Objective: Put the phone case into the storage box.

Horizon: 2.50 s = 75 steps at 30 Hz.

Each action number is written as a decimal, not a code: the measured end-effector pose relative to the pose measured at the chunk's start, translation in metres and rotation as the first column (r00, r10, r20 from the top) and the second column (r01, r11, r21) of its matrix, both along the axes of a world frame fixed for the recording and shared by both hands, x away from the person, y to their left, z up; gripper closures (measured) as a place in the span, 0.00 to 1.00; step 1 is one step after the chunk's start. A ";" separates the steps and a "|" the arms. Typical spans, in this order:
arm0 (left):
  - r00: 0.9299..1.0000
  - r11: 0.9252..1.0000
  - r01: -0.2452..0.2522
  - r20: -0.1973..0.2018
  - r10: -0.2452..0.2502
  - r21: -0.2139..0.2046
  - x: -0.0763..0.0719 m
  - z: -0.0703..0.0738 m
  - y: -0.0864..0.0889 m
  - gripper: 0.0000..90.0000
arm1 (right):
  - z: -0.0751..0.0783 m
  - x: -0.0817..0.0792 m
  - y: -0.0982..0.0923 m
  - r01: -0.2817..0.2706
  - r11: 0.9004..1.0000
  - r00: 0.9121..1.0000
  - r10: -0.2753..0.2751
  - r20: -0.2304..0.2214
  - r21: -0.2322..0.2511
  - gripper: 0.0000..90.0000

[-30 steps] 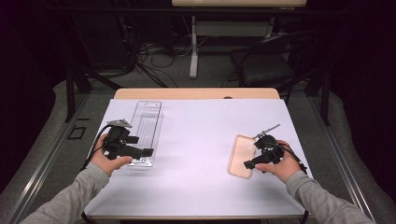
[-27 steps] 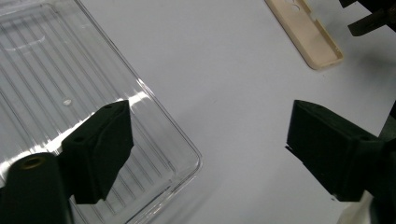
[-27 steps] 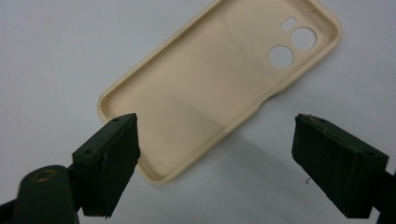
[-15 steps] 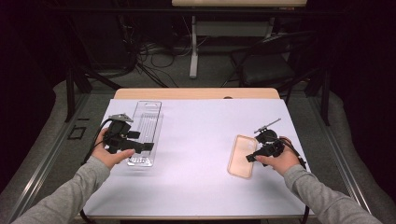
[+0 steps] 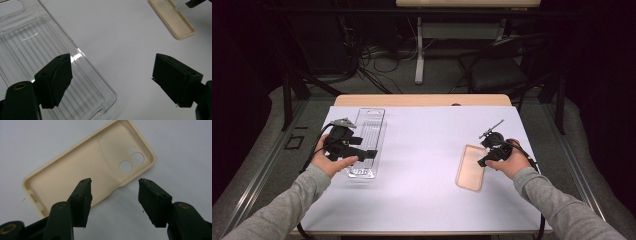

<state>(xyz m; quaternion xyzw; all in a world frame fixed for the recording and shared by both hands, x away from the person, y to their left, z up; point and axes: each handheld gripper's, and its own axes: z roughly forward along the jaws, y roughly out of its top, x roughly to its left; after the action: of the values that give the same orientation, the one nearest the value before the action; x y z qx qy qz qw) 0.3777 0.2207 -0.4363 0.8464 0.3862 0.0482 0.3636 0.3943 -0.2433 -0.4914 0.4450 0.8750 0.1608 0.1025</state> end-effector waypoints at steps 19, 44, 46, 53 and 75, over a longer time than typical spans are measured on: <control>1.000 1.000 0.003 0.010 -0.003 0.006 0.001 0.002 0.000 0.20 | 0.004 0.030 0.002 -0.022 0.998 1.000 0.022 0.003 -0.056 0.52; 1.000 1.000 -0.024 0.002 0.024 0.005 0.007 0.001 0.005 0.20 | 0.004 0.064 0.015 -0.247 0.951 0.967 0.255 0.020 -0.184 0.73; 1.000 1.000 -0.026 0.004 0.026 0.004 0.007 0.001 0.006 0.20 | 0.006 0.065 0.016 -0.255 0.937 0.963 0.268 0.024 -0.240 0.75; 1.000 1.000 -0.031 0.003 0.031 0.005 0.008 0.001 0.007 0.20 | 0.007 0.072 0.020 -0.291 0.933 0.952 0.305 0.036 -0.213 0.75; 0.999 0.999 -0.034 -0.005 0.034 0.007 0.011 -0.001 0.006 0.20 | -0.018 0.083 0.020 -0.421 0.873 0.903 0.428 -0.026 -0.247 0.81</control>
<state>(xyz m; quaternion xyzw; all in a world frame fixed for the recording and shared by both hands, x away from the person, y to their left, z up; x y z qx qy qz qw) 0.3888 0.2265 -0.4370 0.8410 0.4014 0.0535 0.3588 0.4769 -0.2230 -0.5097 0.2234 0.9627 0.0759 0.1324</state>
